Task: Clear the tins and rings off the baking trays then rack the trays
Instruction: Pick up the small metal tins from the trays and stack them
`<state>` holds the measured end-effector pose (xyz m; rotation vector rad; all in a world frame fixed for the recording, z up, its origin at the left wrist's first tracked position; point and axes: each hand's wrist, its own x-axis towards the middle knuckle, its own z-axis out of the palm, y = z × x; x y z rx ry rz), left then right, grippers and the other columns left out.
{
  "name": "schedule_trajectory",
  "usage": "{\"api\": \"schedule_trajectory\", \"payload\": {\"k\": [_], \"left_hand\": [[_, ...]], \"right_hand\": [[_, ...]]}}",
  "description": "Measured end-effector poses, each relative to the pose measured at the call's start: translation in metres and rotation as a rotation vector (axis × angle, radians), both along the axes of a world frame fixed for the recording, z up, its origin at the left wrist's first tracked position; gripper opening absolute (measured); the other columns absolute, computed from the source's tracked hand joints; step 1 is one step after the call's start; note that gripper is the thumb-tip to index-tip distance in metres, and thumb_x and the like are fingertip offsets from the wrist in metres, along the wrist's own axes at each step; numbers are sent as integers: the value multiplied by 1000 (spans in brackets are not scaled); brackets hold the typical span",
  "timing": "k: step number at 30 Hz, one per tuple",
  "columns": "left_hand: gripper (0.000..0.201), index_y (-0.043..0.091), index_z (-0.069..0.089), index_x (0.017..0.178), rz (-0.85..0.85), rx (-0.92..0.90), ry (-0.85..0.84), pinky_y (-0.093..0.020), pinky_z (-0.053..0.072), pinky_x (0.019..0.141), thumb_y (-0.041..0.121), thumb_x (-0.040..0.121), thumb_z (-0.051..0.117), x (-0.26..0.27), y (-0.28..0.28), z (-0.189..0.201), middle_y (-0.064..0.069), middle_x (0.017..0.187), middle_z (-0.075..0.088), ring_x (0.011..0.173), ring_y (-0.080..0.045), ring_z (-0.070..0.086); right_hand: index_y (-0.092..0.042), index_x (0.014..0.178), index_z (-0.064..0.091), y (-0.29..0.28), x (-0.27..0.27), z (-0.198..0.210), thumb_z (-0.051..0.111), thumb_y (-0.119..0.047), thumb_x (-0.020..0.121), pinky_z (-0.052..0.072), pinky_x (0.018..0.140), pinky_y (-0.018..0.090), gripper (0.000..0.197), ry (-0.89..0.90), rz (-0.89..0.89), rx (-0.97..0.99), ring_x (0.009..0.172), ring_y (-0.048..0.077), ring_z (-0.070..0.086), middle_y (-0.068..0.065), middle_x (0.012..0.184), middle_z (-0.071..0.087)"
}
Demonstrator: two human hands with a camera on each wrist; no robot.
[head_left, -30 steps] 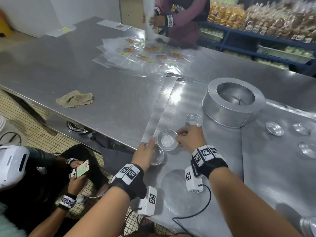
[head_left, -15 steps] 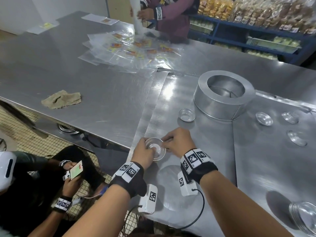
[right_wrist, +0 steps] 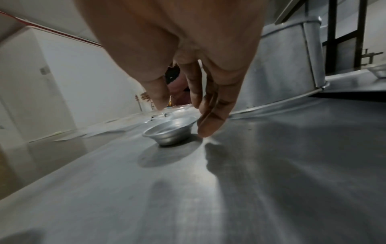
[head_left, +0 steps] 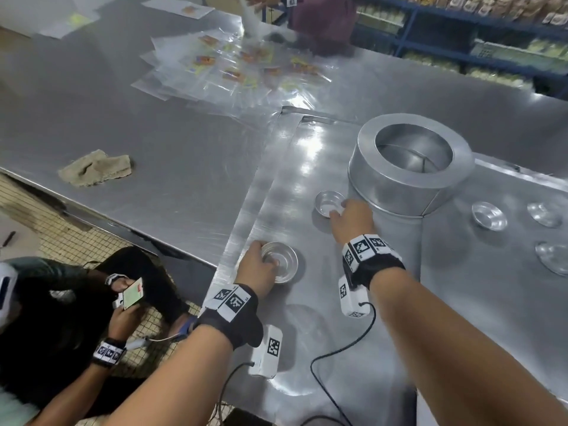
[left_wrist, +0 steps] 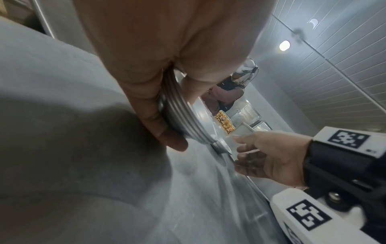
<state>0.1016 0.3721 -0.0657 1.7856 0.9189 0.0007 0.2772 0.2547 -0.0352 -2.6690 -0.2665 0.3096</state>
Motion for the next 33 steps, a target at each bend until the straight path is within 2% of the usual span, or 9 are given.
{"api": "schedule_trajectory", "payload": {"k": [5,9,12,16,20,24,28,30,33], "left_hand": [[24,17,55,110,18,-20,5,-38,50,89,4,90,59,14,-4,0,-5,101,66,97,-25,63],[25,14,57,112,27,-21,25,-40,51,92,6,89,61,23,-5,2,-6,104,68,99,-25,63],[24,15,57,110,41,-45,19,-43,51,94,5,88,60,27,-6,4,-8,105,68,100,-26,64],[23,14,58,108,65,-102,31,-45,52,93,9,86,59,28,-7,8,-10,103,68,99,-29,64],[28,19,61,101,147,-189,4,-51,50,97,39,81,59,29,-11,9,-7,103,69,100,-28,65],[72,15,62,110,176,-208,-33,-47,46,102,75,75,46,26,-17,20,-5,109,69,104,-26,64],[93,14,59,111,143,-261,-64,-48,50,97,89,56,51,23,-25,30,-6,109,68,103,-27,65],[85,14,57,111,131,-300,-72,-51,55,90,82,61,63,22,-29,31,-9,112,68,101,-29,68],[49,6,52,118,112,-397,-120,-45,62,68,34,83,71,19,-39,44,-19,117,63,95,-36,70]], "right_hand": [[2,103,62,0,39,-12,64,-37,90,37,66,28,41,79,-48,12,97,34,64,23,106,65],[3,99,68,3,52,-13,68,-17,85,49,66,29,24,114,-42,34,90,32,68,19,97,69],[3,88,72,1,57,-20,63,6,73,61,73,45,18,191,-86,184,77,35,72,21,86,73],[-8,77,71,-7,47,-14,63,7,74,62,64,42,17,223,-128,336,67,30,73,16,81,74],[1,97,72,-13,21,3,63,11,75,60,52,29,26,247,-104,490,63,25,71,15,89,72],[1,95,72,-17,-11,23,61,9,77,60,51,28,23,246,-27,566,59,24,68,17,80,70],[-3,92,74,-24,-42,37,64,6,76,57,47,24,21,202,34,574,50,19,65,13,72,66],[-6,91,76,-29,-53,40,65,4,76,57,47,23,21,168,58,546,53,16,66,12,74,68],[-8,91,77,-39,-66,43,65,2,76,57,48,23,22,132,85,511,55,14,67,10,75,70]]}}
